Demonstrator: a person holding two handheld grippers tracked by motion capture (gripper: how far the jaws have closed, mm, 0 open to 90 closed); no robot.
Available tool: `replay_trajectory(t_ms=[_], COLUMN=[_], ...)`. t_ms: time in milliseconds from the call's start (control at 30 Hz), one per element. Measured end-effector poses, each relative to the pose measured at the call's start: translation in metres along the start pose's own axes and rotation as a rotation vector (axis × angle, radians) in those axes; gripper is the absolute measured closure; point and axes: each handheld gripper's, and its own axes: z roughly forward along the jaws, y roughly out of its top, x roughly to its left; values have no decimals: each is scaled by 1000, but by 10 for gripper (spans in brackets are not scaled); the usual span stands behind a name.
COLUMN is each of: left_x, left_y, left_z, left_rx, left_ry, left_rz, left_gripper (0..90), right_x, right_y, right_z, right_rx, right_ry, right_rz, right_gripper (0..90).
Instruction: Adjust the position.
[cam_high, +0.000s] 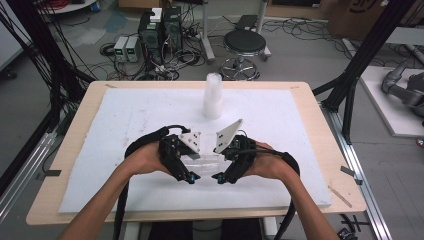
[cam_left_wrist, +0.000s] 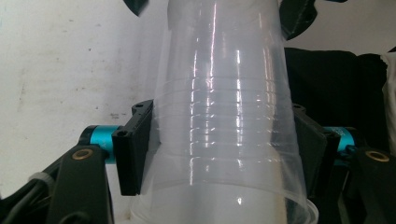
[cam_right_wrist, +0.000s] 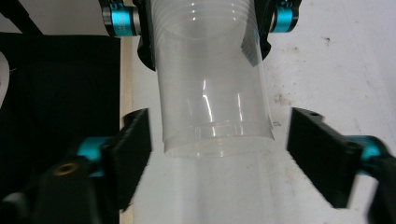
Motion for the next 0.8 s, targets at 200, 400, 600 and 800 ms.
replay_trajectory(t_ms=[200, 400, 600, 800], left_x=[-1, 0, -2, -1], left_y=[0, -1, 0, -1], left_z=[1, 0, -2, -6], left_rx=[4, -3, -74, -87], left_ry=[-10, -4, 2, -19], left_rz=[2, 11, 76, 79], left_gripper=[326, 304, 52, 53], right_x=[0, 0, 0, -1], right_y=[1, 1, 0, -1], right_z=[0, 0, -1, -2], right_rx=[-9, -15, -9, -17], right_ry=[30, 28, 33, 30], right_rz=[-25, -26, -15, -9], right_gripper=[417, 430, 431, 431])
